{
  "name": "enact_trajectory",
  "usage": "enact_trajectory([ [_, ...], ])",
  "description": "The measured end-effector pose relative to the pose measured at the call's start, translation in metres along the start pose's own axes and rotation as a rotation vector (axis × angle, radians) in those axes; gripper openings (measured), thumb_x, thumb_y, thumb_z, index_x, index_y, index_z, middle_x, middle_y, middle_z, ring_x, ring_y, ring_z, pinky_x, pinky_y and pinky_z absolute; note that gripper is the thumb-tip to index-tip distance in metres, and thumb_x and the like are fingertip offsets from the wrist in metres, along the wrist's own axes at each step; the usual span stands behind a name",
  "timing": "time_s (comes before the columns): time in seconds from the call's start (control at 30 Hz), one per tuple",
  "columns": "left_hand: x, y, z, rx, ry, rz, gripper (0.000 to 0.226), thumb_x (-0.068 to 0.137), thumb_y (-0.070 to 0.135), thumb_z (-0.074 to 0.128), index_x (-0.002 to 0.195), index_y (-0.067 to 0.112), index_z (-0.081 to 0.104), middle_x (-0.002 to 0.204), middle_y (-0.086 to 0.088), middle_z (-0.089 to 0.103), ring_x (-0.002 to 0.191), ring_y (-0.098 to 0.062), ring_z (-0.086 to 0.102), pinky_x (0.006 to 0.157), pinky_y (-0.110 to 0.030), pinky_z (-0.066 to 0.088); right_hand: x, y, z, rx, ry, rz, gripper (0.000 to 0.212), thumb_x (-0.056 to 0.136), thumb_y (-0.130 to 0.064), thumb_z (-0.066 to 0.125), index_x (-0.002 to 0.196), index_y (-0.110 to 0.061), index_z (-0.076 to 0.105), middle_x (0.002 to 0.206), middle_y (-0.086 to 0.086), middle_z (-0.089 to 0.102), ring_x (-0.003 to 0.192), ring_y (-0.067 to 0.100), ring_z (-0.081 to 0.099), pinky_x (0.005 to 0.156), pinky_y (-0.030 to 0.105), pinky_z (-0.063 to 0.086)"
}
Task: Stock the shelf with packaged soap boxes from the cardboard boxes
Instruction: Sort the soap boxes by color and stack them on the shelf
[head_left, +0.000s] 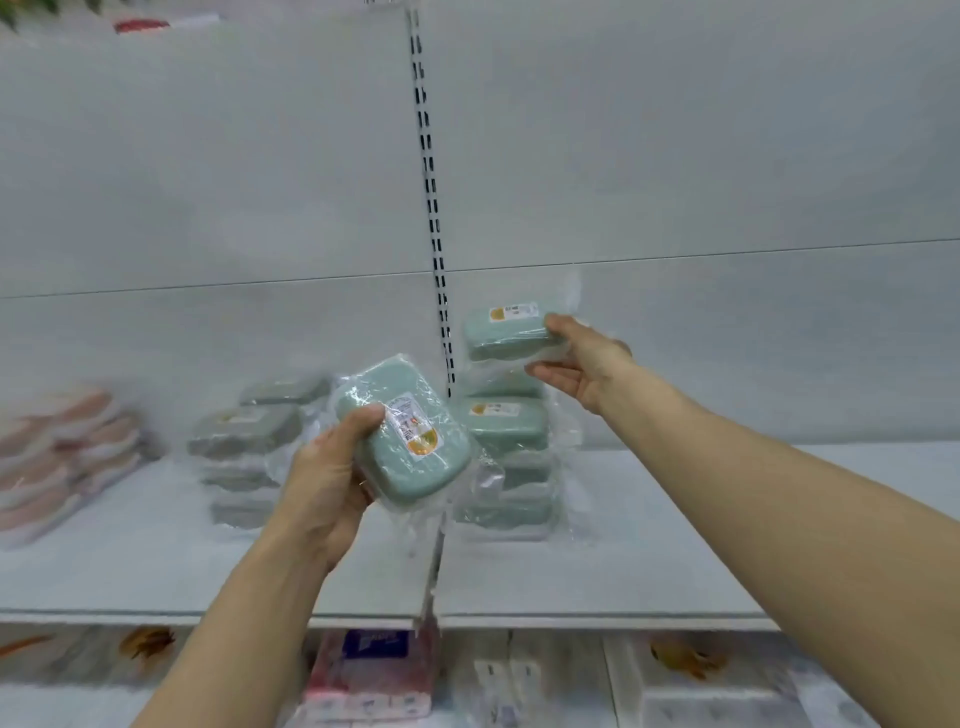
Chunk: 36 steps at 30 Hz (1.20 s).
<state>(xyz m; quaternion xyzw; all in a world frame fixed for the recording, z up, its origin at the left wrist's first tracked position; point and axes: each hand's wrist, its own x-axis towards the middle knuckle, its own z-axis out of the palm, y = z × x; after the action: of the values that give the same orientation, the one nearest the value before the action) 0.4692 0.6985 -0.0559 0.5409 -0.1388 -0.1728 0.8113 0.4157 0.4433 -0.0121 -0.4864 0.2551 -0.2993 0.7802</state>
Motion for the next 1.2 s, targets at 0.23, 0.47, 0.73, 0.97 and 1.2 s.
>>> enact_trajectory([
  [0.23, 0.044, 0.002, -0.017, -0.014, -0.029, -0.009, 0.042, 0.068, 0.029, 0.072, 0.106, 0.011, 0.070, 0.101, -0.011, 0.071, 0.084, -0.022, 0.066, 0.084, -0.041, 0.049, 0.039, 0.021, 0.038, -0.061, 0.051, 0.076, 0.055, 0.076, -0.021, 0.081, 0.119, -0.003, 0.053, 0.099, 0.022, 0.065, 0.061, 0.031, 0.071, 0.053, 0.032, 0.060],
  [0.47, 0.059, 0.010, -0.020, -0.092, -0.028, -0.026, 0.042, 0.068, 0.027, 0.071, 0.108, 0.013, 0.070, 0.113, -0.011, 0.071, 0.099, -0.025, 0.066, 0.097, -0.044, 0.048, 0.049, 0.019, 0.023, -0.497, 0.229, 0.005, 0.057, 0.073, -0.037, 0.078, 0.111, -0.003, 0.053, 0.084, 0.005, 0.051, 0.056, 0.016, 0.044, 0.044, 0.023, 0.039],
  [0.73, 0.065, 0.007, -0.001, -0.171, -0.028, -0.061, 0.025, 0.087, 0.020, 0.066, 0.110, 0.010, 0.067, 0.109, -0.010, 0.072, 0.094, -0.023, 0.069, 0.078, -0.036, 0.058, 0.031, 0.014, 0.004, -0.994, 0.259, -0.235, 0.065, 0.090, -0.049, 0.057, 0.134, -0.007, 0.038, 0.129, 0.011, 0.046, 0.113, 0.030, 0.049, 0.082, 0.038, 0.043],
  [0.97, 0.056, 0.013, 0.048, -0.347, -0.073, -0.026, 0.015, 0.088, 0.018, 0.067, 0.097, 0.007, 0.066, 0.091, -0.007, 0.075, 0.081, -0.017, 0.073, 0.075, -0.034, 0.061, -0.045, -0.008, 0.037, -1.237, -0.444, -0.726, 0.073, 0.069, -0.064, 0.074, 0.133, -0.042, 0.048, 0.127, -0.012, 0.050, 0.119, 0.007, 0.044, 0.096, 0.026, 0.037],
  [1.2, 0.047, 0.002, 0.048, 0.020, -0.068, 0.082, 0.042, 0.094, 0.041, 0.059, 0.123, 0.010, 0.055, 0.121, -0.006, 0.066, 0.109, -0.019, 0.065, 0.094, -0.039, 0.053, -0.036, -0.020, 0.023, -1.256, -0.441, -0.755, 0.075, 0.069, -0.046, 0.081, 0.134, -0.039, 0.046, 0.117, -0.007, 0.051, 0.102, 0.006, 0.052, 0.080, 0.016, 0.044],
])
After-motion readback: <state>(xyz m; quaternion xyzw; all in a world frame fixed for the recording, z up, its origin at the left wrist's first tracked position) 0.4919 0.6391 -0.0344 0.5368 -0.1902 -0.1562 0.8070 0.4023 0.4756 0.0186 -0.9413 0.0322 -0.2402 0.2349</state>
